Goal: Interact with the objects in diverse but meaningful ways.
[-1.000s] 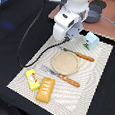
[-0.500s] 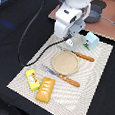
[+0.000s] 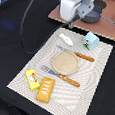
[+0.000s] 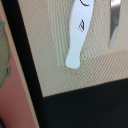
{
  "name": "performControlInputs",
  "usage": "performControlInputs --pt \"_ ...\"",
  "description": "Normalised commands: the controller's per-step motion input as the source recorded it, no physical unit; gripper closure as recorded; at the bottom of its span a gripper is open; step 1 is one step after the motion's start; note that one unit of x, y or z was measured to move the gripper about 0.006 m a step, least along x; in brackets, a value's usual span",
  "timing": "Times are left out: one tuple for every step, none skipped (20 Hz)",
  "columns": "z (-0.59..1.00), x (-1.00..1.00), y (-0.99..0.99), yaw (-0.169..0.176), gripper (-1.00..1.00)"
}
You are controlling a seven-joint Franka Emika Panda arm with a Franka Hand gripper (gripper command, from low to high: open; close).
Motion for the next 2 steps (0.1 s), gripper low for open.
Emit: performControlInputs --pt "0.35 0.16 0.0 -0.017 -1.0" --pt "0.31 0.0 0.0 -0.035 -1.0"
